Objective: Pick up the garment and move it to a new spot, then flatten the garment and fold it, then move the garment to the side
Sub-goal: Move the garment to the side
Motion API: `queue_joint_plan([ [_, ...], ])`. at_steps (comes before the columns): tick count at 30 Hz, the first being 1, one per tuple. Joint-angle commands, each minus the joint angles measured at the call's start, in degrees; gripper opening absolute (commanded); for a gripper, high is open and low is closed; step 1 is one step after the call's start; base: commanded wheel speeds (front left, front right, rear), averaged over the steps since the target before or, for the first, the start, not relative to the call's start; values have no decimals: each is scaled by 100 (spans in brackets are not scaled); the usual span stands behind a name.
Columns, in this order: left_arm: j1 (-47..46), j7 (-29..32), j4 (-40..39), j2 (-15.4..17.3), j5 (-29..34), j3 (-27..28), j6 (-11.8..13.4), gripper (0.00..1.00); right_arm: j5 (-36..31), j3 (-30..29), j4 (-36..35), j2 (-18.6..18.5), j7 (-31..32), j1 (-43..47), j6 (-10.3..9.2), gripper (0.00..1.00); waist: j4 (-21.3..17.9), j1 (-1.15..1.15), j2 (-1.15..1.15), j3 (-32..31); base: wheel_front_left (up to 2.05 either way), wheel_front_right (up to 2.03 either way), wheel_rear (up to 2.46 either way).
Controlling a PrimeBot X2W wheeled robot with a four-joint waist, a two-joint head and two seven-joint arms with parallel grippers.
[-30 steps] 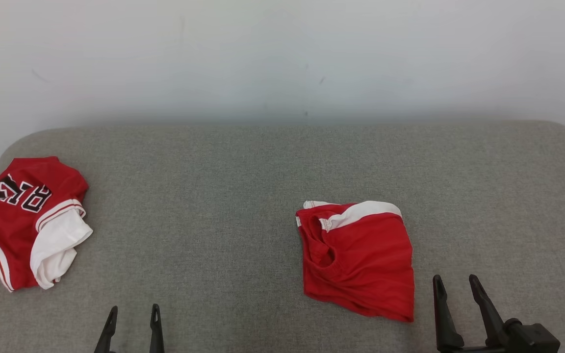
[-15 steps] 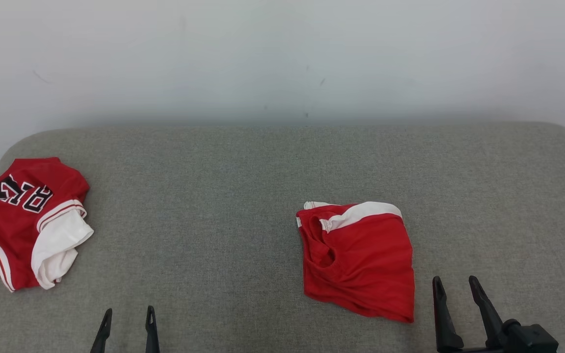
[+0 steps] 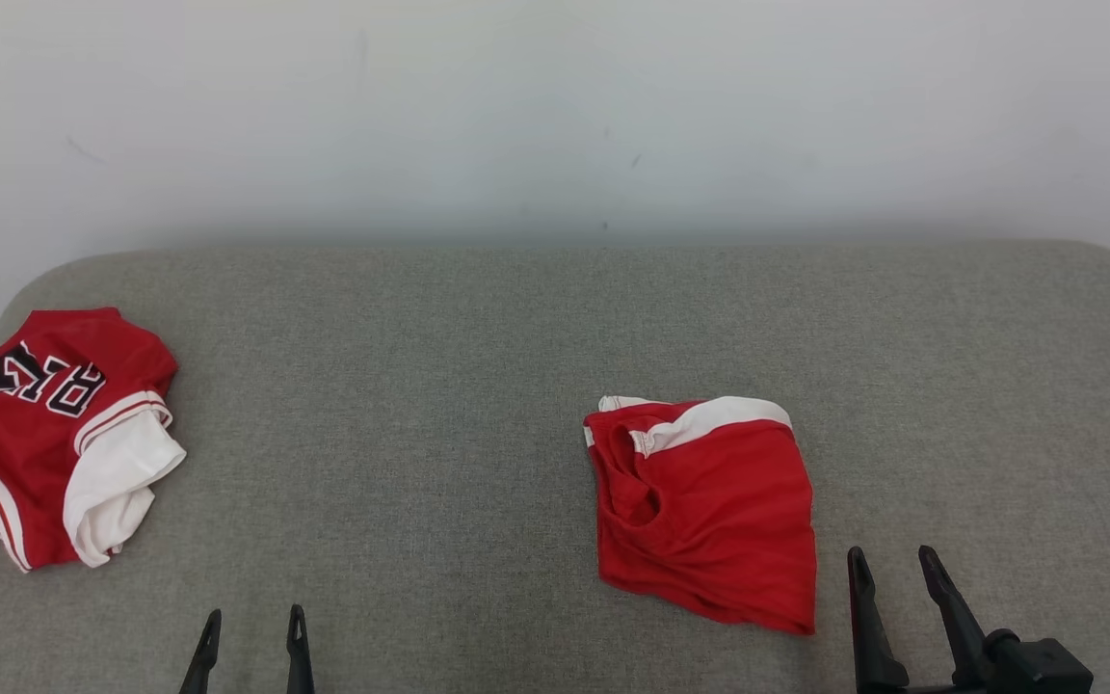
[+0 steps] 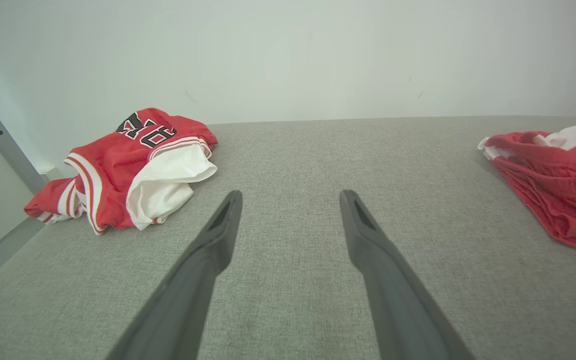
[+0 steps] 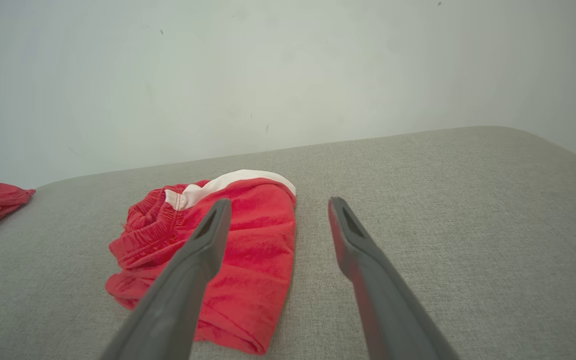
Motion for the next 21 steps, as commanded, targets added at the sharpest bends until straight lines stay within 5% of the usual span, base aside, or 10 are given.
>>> queue_joint_plan([
  [1,59,-19,0,-6,3,-7,-1,100,-46,0,2,10,0,67,-14,100,0,0,0,1,0,0,0],
  [21,76,-19,-14,-6,-8,23,-1,100,-29,-5,23,9,-1,78,-14,100,-16,0,0,17,0,0,0],
])
